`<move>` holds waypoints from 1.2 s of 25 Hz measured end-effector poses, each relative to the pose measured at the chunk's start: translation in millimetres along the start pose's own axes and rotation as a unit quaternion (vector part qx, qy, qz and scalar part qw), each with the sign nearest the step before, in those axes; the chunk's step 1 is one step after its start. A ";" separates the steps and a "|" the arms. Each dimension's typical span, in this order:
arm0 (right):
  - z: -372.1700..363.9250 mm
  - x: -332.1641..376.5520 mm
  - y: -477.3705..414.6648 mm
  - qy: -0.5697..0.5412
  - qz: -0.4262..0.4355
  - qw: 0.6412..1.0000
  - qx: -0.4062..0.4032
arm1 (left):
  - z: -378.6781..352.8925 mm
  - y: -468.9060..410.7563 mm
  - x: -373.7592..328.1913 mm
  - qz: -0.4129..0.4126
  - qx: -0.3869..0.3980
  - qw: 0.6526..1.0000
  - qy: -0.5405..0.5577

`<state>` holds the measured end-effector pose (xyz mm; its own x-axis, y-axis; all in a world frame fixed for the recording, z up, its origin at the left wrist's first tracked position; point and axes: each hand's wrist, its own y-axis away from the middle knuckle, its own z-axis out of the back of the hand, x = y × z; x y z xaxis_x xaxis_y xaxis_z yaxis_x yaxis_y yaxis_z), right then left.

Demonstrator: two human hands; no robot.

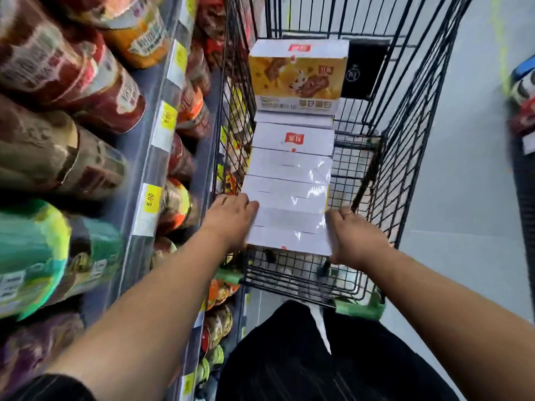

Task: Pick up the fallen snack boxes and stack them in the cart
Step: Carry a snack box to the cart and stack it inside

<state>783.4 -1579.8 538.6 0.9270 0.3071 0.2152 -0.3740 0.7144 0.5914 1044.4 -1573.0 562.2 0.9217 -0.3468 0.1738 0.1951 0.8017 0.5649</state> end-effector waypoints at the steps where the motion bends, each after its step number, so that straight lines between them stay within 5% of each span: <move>1: -8.1 3.4 -8.1 -0.019 -0.007 1.000 0.006 | -9.1 -7.1 2.4 0.001 0.007 1.000 -0.006; 17: -62.5 15.5 -57.6 -0.076 -0.074 0.994 -0.002 | -64.6 -52.7 -3.8 0.032 0.033 0.998 -0.035; 21: -33.8 12.7 -34.8 -0.055 -0.084 0.995 -0.017 | -35.6 -48.3 -2.8 0.017 -0.022 0.999 -0.030; 30: 37.3 -20.5 88.4 -0.164 -0.183 0.949 -0.198 | 92.0 -36.2 -74.8 -0.093 -0.180 0.979 -0.027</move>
<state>732.4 -1546.4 615.4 0.9309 -0.1730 0.3216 0.0536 0.9359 0.3483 937.5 -1620.8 602.9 0.8417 -0.5207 0.1428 0.4727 0.8385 0.2711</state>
